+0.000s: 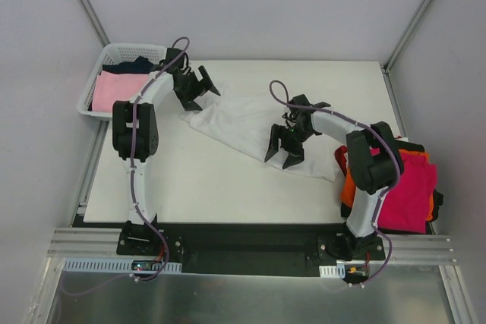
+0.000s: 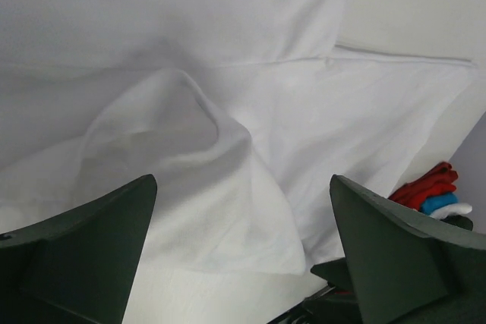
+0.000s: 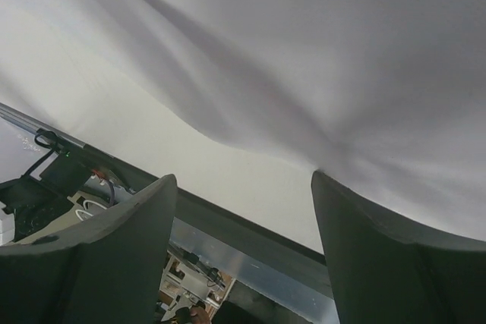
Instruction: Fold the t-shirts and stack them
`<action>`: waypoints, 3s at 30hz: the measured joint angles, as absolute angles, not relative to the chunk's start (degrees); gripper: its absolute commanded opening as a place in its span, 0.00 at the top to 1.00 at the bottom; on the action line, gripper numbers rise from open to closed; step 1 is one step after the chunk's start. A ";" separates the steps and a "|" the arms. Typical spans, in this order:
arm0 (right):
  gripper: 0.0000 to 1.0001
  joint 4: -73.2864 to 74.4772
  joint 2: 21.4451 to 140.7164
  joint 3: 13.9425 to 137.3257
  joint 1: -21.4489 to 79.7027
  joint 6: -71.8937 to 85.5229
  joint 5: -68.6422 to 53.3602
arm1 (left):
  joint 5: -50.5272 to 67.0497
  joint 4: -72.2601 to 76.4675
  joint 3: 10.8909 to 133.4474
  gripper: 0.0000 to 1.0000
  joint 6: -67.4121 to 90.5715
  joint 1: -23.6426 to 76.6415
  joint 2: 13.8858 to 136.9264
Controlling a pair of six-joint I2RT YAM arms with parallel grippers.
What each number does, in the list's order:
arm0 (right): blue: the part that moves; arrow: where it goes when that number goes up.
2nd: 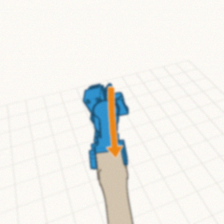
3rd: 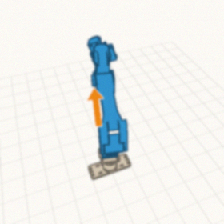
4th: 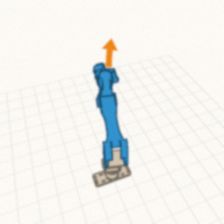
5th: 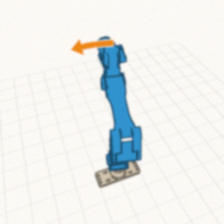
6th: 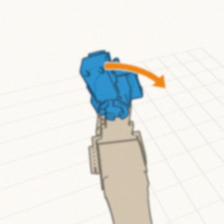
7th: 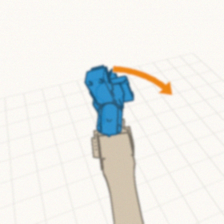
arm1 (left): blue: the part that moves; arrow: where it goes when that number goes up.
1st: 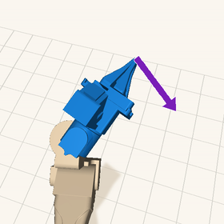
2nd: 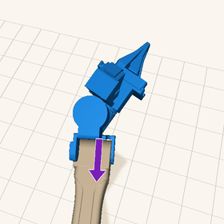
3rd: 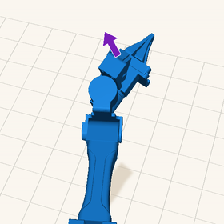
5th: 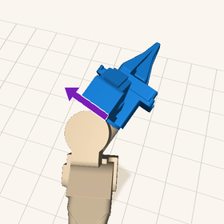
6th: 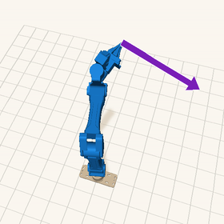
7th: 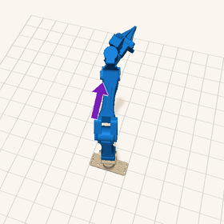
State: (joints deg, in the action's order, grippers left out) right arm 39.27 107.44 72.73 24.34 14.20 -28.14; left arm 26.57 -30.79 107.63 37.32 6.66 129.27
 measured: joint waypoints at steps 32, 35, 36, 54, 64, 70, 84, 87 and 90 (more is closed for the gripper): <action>0.25 36.45 99.09 63.83 25.06 17.47 -27.62 | 10.87 -30.44 88.14 0.01 27.33 4.05 118.06; 0.25 37.08 99.09 63.86 25.06 17.32 -27.55 | 10.22 -29.89 89.08 0.01 27.29 4.05 118.96; 0.25 37.43 99.09 63.99 25.06 17.28 -27.53 | 10.24 -29.76 89.12 0.02 27.31 4.05 118.98; 0.25 38.89 103.39 68.58 25.17 16.91 -27.46 | 16.05 -26.28 88.23 0.02 29.85 5.67 118.72; 0.26 38.89 103.39 68.58 26.30 16.99 -27.44 | 16.47 -24.62 85.54 0.32 31.16 6.09 117.71; 0.26 38.89 103.39 68.58 26.50 17.04 -27.44 | 16.47 -24.34 85.32 0.54 31.53 6.09 117.64; 0.26 38.85 103.39 68.55 26.52 16.93 -27.44 | 17.63 -24.38 85.32 0.52 33.19 6.09 113.75; 0.26 38.81 103.39 68.55 26.63 16.93 -27.44 | 18.15 -24.25 84.58 0.51 33.91 6.17 111.07; 0.26 38.63 103.39 68.55 26.94 16.93 -27.44 | 18.85 -24.36 83.18 0.51 34.15 6.63 107.74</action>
